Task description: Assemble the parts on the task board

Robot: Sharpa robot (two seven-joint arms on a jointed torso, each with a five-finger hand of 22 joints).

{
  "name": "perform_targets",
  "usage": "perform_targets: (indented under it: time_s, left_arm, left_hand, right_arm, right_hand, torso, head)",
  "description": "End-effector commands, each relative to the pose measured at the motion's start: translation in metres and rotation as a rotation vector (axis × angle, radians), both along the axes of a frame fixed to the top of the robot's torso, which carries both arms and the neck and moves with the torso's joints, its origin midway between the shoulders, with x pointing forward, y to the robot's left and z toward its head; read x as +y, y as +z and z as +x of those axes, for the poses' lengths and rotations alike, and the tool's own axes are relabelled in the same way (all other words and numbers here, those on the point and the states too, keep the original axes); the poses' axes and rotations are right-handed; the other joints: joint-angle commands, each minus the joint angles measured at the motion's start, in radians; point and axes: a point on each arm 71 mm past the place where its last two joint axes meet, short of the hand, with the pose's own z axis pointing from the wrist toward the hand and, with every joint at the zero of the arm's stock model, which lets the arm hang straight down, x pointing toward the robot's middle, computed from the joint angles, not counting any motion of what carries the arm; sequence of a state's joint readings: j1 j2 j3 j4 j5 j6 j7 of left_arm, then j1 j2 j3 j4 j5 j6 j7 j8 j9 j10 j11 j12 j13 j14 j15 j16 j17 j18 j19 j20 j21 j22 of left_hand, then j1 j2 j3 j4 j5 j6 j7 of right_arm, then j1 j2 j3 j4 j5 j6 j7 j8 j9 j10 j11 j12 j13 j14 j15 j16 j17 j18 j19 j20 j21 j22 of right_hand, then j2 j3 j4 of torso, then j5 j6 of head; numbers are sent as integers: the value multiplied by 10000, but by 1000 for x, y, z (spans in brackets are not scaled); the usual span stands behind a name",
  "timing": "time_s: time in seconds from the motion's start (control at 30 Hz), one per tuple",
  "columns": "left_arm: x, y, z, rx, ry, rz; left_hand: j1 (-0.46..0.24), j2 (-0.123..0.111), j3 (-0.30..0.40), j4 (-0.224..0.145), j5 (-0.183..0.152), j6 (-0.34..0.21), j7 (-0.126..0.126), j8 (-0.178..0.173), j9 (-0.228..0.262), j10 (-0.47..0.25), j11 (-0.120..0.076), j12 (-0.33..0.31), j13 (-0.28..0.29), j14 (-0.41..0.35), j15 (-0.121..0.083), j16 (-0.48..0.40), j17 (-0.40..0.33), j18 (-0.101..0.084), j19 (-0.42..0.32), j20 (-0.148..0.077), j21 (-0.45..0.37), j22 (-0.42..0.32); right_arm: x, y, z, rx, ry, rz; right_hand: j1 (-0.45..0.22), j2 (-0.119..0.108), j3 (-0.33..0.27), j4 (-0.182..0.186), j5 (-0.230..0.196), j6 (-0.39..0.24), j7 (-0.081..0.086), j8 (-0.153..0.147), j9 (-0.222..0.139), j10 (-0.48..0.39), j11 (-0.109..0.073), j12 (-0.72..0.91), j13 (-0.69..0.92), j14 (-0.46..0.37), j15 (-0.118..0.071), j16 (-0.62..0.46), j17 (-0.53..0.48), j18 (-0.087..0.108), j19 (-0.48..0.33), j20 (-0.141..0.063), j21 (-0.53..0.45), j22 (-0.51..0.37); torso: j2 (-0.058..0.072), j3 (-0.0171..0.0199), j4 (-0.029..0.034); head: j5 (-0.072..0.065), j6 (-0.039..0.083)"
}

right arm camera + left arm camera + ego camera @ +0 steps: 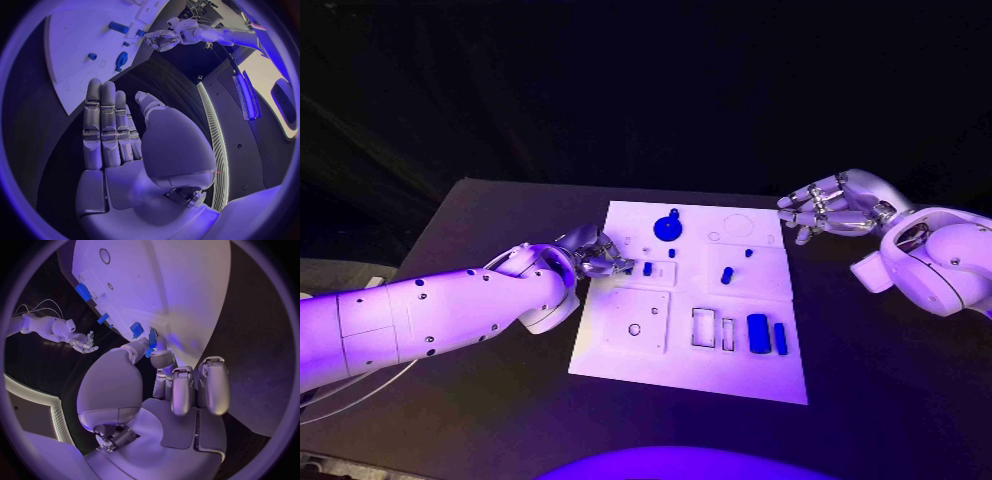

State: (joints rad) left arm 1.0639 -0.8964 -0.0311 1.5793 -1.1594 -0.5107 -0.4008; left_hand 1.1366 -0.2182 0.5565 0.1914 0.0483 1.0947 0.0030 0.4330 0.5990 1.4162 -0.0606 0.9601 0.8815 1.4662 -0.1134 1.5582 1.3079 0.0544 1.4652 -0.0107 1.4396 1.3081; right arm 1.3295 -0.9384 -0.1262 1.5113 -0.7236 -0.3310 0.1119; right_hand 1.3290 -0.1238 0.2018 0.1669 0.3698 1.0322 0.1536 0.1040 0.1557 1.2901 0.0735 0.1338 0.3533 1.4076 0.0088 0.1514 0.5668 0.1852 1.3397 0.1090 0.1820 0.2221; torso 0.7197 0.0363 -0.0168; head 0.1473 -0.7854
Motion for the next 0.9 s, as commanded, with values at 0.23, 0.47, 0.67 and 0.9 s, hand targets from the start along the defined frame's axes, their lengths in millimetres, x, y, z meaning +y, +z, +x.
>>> perform_targets:
  time_s: [0.23, 0.47, 0.67, 0.9]
  left_arm:
    - [0, -2, -2, 167, -107, -48]
    - [-1, -2, -2, 234, -174, -53]
    - [-3, -2, -3, 283, -245, -79]
    - [-3, -2, -3, 300, -251, -84]
  left_hand:
    - [-129, -97, 33, 83, 23, 109, -2, 25, -7, 34, -59, 105, 55, 1015, -59, 53, 2527, -107, 290, -86, 12, 894]
    - [-196, -131, 14, 134, 22, 136, -6, 41, -4, 46, -63, 114, 65, 1015, -63, 52, 2527, -110, 297, -89, 21, 907]
    - [-218, -145, 4, 149, 22, 139, -5, 43, -5, 48, -63, 112, 63, 1015, -64, 53, 2527, -112, 300, -90, 26, 914]
    - [-259, -167, -19, 178, 22, 141, -2, 45, -6, 53, -61, 118, 70, 1014, -64, 51, 2525, -110, 297, -91, 19, 905]
  right_arm:
    - [0, 0, 0, -107, 10, -18]
    - [0, 0, 0, -106, 8, -18]
    - [0, 1, 0, -108, 15, -15]
    - [0, 1, 0, -108, 13, -14]
  right_hand:
    - [-111, 17, -12, 46, 53, -52, -4, 48, 14, -100, 3, 49, 16, -79, 18, -37, 16, -27, -3, 53, -65, -14]
    - [-111, 17, -12, 46, 53, -52, -4, 48, 14, -100, 3, 49, 16, -79, 18, -37, 16, -27, -3, 53, -65, -14]
    - [-111, 17, -12, 46, 53, -52, -4, 48, 14, -100, 3, 49, 16, -79, 18, -37, 16, -27, -3, 53, -65, -14]
    - [-111, 17, -12, 46, 53, -52, -4, 48, 14, -100, 3, 49, 16, -79, 18, -37, 16, -27, -3, 53, -65, -14]
  torso:
    - [4, 7, -8]
    - [4, 3, -7]
    - [-1, 8, -9]
    - [5, 8, -4]
  head:
    - [16, -2]
    - [9, -9]
    - [28, -5]
    - [19, -4]
